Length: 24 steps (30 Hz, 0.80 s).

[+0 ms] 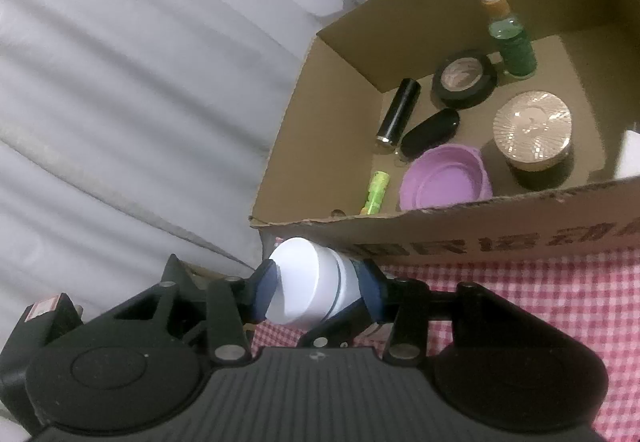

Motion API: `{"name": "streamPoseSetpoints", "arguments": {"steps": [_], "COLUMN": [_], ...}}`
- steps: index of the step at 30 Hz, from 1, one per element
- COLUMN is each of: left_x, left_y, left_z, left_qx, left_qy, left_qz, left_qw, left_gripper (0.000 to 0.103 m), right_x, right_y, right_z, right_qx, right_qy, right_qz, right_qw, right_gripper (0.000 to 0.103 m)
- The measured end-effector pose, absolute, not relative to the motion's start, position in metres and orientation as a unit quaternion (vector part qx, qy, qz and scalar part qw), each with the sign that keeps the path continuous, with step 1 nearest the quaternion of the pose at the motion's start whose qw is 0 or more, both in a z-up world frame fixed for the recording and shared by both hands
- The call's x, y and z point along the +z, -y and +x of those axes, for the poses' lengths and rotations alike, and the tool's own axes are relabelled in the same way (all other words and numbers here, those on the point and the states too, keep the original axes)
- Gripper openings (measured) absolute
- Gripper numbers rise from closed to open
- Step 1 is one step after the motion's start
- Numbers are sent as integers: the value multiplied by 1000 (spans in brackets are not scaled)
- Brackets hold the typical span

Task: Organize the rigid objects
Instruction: 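Grasp the white pill bottle with the right gripper, then carry the pill bottle into the box and open the right gripper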

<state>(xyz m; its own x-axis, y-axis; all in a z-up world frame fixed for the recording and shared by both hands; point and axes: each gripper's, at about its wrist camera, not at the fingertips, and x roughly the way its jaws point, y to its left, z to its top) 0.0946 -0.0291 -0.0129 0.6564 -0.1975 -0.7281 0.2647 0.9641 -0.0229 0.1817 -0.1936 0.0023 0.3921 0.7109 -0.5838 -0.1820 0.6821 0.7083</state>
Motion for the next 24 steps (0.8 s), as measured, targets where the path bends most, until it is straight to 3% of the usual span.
{"name": "streamPoseSetpoints", "arguments": {"steps": [16,24], "left_x": [-8,43], "left_y": [49,40], "left_z": [84,56], "left_qx": [-140,-136], "left_qy": [-393,-347], "left_qz": [60,78], "left_qw": [907,925], "left_gripper": [53,53], "right_x": [7,46], "right_y": [216,216], "right_z": [166,147], "right_qx": [271,319], "right_qy": [-464,-432], "right_qz": [285,279], "right_qw": [793,796], "right_gripper": [48,47]}}
